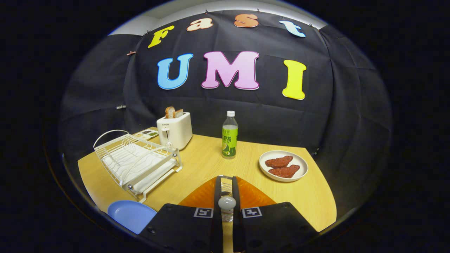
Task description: Take the plate from the dish rack, then take the spoon from the basket and place it into the plate.
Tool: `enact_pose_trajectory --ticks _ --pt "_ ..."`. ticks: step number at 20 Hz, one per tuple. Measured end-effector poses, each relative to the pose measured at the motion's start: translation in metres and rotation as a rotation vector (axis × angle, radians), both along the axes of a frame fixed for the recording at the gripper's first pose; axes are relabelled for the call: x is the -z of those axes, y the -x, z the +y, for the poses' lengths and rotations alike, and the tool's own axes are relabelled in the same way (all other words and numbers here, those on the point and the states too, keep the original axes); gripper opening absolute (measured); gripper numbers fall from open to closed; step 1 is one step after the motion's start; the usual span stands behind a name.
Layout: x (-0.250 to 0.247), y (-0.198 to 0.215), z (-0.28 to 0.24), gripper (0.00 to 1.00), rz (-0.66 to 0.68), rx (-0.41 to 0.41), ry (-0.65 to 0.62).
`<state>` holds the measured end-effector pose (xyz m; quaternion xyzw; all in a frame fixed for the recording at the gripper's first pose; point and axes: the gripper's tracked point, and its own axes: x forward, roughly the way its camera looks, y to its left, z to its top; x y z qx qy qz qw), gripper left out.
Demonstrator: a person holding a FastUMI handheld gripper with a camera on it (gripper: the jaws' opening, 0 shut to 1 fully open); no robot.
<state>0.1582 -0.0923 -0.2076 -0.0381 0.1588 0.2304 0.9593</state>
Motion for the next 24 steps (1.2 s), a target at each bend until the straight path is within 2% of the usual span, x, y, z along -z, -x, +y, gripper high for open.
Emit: enact_pose_trajectory --ticks 5,10,14,17,24 --pt "-0.054 0.029 0.001 0.15 0.020 0.030 -0.047" --pt "-0.067 0.080 0.033 0.15 0.064 0.076 -0.087" --pt "-0.055 0.118 0.075 0.15 0.092 0.080 -0.106" --pt "-0.028 0.140 0.110 0.15 0.109 0.047 -0.073" --pt "0.038 0.168 0.143 0.15 0.204 0.029 -0.008"
